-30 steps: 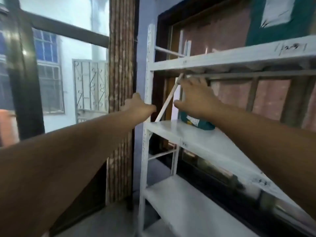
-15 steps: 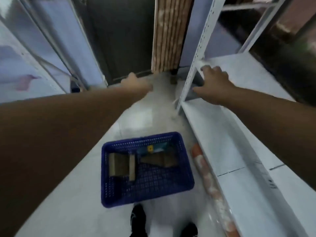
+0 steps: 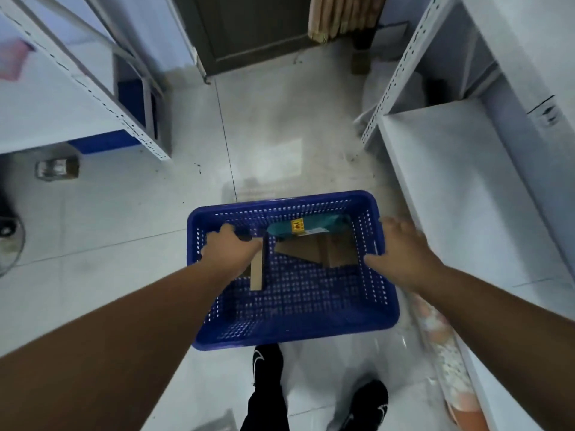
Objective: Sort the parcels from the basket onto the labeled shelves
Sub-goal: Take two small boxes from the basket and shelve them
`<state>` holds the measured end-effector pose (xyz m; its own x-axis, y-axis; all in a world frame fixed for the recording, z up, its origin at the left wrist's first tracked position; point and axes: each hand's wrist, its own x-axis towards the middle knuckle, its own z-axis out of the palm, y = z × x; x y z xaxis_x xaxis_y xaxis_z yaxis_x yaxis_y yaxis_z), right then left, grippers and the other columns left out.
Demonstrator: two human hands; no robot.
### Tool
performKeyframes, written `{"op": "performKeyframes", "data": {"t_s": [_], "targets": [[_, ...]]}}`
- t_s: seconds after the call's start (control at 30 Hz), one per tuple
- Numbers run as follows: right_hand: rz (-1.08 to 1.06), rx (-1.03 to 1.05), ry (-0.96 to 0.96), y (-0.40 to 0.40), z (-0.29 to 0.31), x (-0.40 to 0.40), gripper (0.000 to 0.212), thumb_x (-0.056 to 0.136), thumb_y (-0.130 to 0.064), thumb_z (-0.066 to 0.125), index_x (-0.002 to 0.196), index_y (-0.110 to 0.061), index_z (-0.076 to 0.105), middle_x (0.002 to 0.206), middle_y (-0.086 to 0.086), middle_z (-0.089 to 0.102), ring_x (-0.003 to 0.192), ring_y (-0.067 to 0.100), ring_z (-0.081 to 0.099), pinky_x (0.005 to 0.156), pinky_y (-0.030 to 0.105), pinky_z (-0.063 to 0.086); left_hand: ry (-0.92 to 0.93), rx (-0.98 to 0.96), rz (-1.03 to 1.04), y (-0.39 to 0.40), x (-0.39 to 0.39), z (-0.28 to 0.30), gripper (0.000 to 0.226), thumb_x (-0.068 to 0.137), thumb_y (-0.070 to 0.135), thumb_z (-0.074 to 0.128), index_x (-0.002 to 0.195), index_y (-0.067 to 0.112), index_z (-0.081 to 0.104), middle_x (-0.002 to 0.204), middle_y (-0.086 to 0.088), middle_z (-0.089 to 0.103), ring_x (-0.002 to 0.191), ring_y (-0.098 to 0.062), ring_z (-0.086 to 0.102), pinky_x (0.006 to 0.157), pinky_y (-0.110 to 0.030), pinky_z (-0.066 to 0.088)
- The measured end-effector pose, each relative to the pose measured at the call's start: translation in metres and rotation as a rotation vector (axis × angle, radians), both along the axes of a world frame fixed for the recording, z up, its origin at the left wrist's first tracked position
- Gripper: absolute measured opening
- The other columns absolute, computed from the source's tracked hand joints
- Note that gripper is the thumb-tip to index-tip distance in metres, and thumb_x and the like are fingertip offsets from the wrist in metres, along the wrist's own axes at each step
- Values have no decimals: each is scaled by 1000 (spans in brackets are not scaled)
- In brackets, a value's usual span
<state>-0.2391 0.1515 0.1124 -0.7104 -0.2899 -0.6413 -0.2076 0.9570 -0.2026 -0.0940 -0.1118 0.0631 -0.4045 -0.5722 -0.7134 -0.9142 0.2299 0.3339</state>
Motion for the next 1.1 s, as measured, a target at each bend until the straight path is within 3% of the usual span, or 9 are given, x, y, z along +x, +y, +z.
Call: {"op": "performKeyframes", "data": {"t_s": [0.1,0.23,0.4,0.6,0.77,1.1], "targets": [[-4,18,-52,2,-48,12,71,75,-52,63,137,-23,44,131,11,53,118,33,54,96,43,51,-44,16,-1,-1,17,-42,86,65,64,63,141,27,52,138,-9,59,118,-36,62,100,-53,55],[55,69,-86,-10,-87,32,85,88,-47,67,157,-20,26,146,14,42,132,37,45,105,48,48,-84,35,18,1,34,-85,95,73,62,68,154,20,42,147,-14,52,129,-42,55,104,-55,51],[270,127,-149,-18,-132,60,79,95,-39,61,159,-21,19,147,6,36,132,28,39,101,40,48,-57,99,87,-3,57,-149,95,54,70,61,136,22,58,130,-12,62,104,-33,66,89,-50,61],[351,203,-244,-15,-187,89,81,97,-36,55,163,-21,10,152,5,30,136,27,34,102,36,47,-92,62,63,-6,72,-182,102,57,79,59,141,22,53,135,-14,53,115,-40,60,97,-55,55],[348,194,-309,-35,-235,98,78,99,-36,55,163,-22,12,154,5,31,139,27,32,104,36,44,-91,5,76,-20,72,-214,75,89,42,72,153,17,41,146,-18,39,130,-43,47,99,-52,49],[436,154,-403,-117,-329,107,82,100,-40,57,164,-24,9,157,11,28,144,33,27,114,44,41,-14,-140,126,-66,63,-277,80,94,27,67,161,11,27,158,-17,27,142,-41,32,105,-49,41]]}}
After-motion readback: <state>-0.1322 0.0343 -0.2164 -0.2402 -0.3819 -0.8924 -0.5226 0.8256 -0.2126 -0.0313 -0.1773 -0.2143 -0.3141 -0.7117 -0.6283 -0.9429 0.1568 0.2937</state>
